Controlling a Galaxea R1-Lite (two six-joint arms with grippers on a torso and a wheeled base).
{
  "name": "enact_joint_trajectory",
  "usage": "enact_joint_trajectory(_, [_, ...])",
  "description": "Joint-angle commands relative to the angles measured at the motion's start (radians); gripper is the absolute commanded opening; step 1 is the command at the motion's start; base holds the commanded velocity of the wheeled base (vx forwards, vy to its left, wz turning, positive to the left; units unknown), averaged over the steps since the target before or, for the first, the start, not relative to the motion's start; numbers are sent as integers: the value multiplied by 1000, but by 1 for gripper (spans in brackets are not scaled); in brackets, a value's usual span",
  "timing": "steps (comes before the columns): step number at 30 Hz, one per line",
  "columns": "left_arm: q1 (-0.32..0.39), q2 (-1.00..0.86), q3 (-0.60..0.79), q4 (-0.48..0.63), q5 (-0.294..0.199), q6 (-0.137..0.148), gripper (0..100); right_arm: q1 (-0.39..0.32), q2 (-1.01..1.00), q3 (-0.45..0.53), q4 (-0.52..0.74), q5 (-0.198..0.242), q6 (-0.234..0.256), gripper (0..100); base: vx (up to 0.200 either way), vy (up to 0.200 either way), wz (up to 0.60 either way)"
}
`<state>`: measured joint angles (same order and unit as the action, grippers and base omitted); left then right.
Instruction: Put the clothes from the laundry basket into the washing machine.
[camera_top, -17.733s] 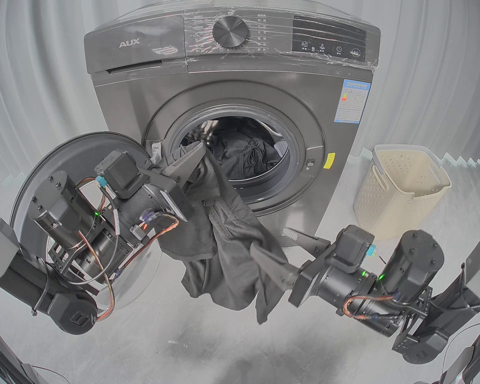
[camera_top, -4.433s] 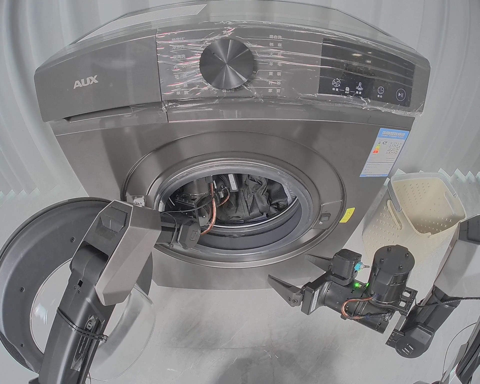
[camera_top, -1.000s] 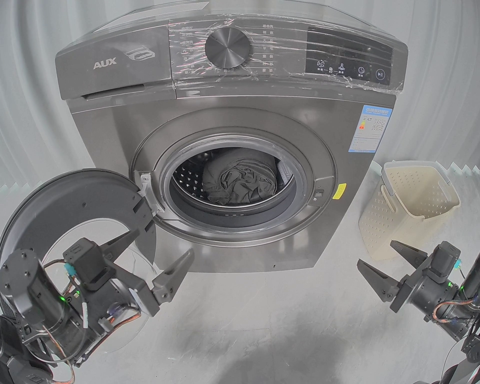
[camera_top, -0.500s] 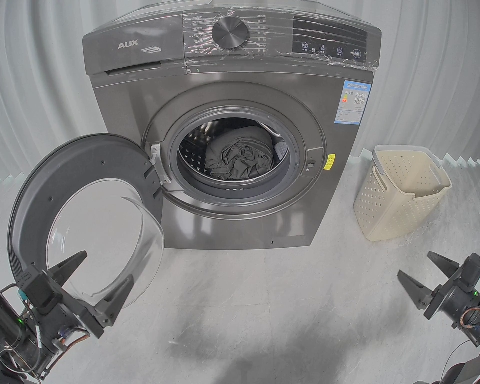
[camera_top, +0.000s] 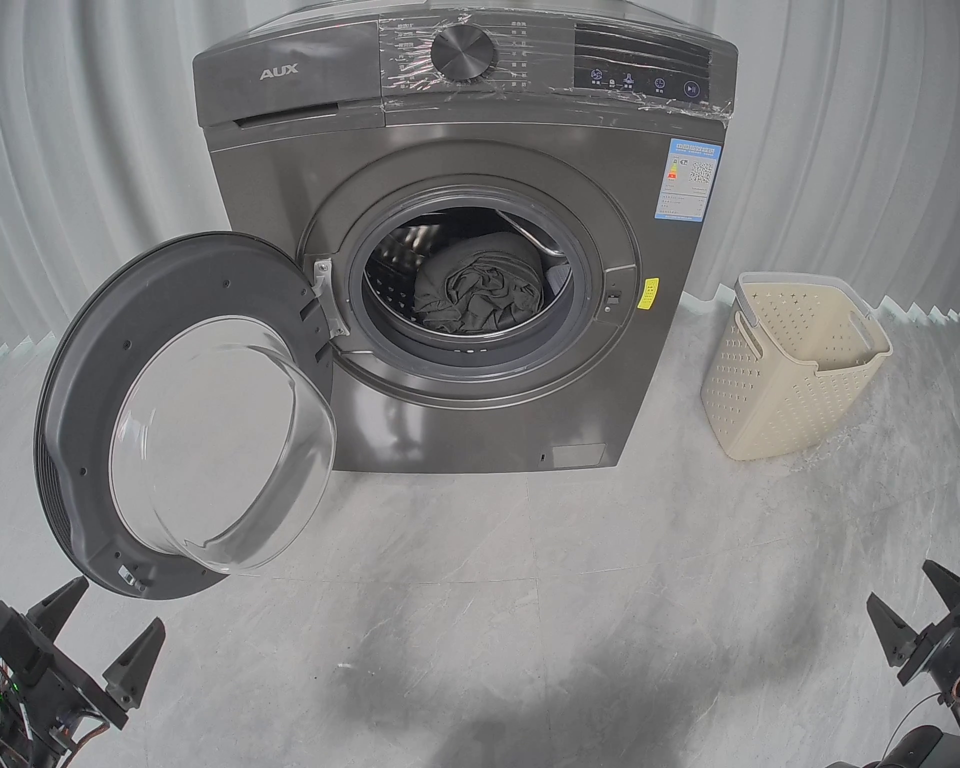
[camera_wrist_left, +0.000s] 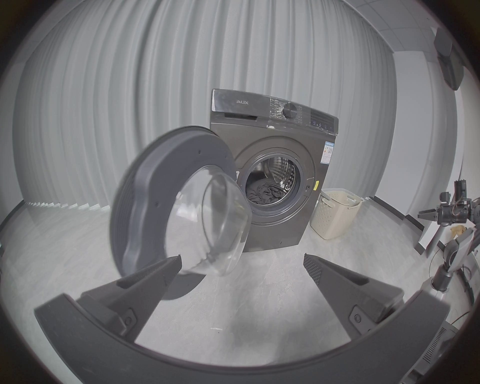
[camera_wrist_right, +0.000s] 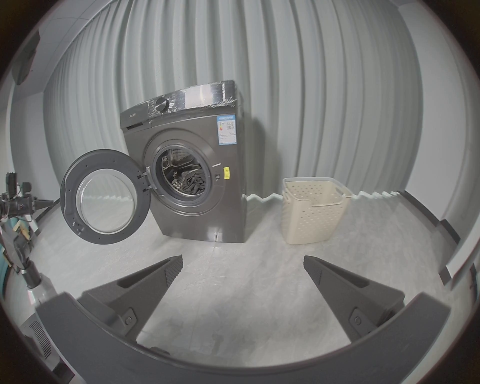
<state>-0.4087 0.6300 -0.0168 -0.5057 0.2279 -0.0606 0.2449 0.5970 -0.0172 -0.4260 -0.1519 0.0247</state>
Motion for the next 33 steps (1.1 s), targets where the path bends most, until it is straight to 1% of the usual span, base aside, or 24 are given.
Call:
enact_joint_trajectory(1, [145,-296,17,150,-41,-10,100,-131,-306,16,164,12,-9,100,0,0,0])
enact_joint_trajectory(3, [171,-331,17,173,-53,-8,100,-141,-350,16,199,15,-9,100,0,0,0])
enact_joint_trajectory(6, [291,-470,17,300,-116,-13,100,-177,-526,11,383,48,-6,100,0,0,0])
enact_joint_trajectory(7, [307,-506,17,331,-133,-13,100,-199,-549,5,408,69,-8,100,0,0,0])
enact_joint_trajectory(9, [327,-553,17,405,-176,-2,100,-248,-597,-10,429,164,-3,100,0,0,0])
enact_joint_trajectory(10, [327,-553,17,405,-176,-2,100,-248,-597,-10,429,164,-3,100,0,0,0])
enact_joint_trajectory(11, [329,-543,17,415,-174,1,100,-249,-597,-9,426,210,-9,100,0,0,0])
enact_joint_trajectory(13, [363,-550,17,423,-179,18,100,-249,-597,-7,426,158,-42,100,0,0,0])
enact_joint_trajectory(14, [410,-564,17,431,-180,31,100,-249,-597,-6,423,97,-72,100,0,0,0])
enact_joint_trajectory(15, [410,-564,17,431,-180,31,100,-249,-597,-6,423,97,-72,100,0,0,0])
enact_joint_trajectory(16, [449,-573,17,434,-179,44,100,-249,-597,-7,424,38,-97,100,0,0,0])
enact_joint_trajectory(17, [442,-573,17,434,-167,42,100,-253,-597,-7,423,-12,-108,100,0,0,0])
enact_joint_trajectory(19, [439,-573,17,435,-174,36,100,-248,-597,-12,435,-8,-101,100,0,0,0])
enact_joint_trajectory(20, [429,-584,17,435,-177,38,100,-246,-597,-12,434,29,-81,100,0,0,0])
enact_joint_trajectory(22, [409,-630,17,438,-208,39,100,-246,-597,-13,438,170,-17,100,0,0,0])
enact_joint_trajectory(23, [409,-630,17,440,-214,36,100,-248,-597,-15,440,193,-5,100,0,0,0])
enact_joint_trajectory(24, [407,-630,15,440,-223,28,100,-248,-597,-17,446,169,3,100,0,0,0])
enact_joint_trajectory(26, [406,-630,17,438,-220,7,100,-248,-597,-17,446,63,1,100,0,0,0])
enact_joint_trajectory(27, [409,-630,17,438,-225,-24,100,-248,-597,-17,449,14,1,100,0,0,0])
enact_joint_trajectory(28, [409,-630,17,440,-236,-27,100,-248,-597,-17,449,57,3,100,0,0,0])
enact_joint_trajectory(30, [409,-630,17,438,-246,-34,100,-248,-597,-18,454,304,-6,100,0,0,0])
enact_joint_trajectory(31, [409,-630,17,440,-246,-36,100,-248,-597,-20,455,321,-6,100,0,0,0])
enact_joint_trajectory(32, [409,-630,17,440,-252,-54,100,-248,-597,-27,470,396,-2,100,0,0,0])
enact_joint_trajectory(33, [409,-630,17,440,-252,-56,100,-248,-597,-29,477,380,-2,100,0,0,0])
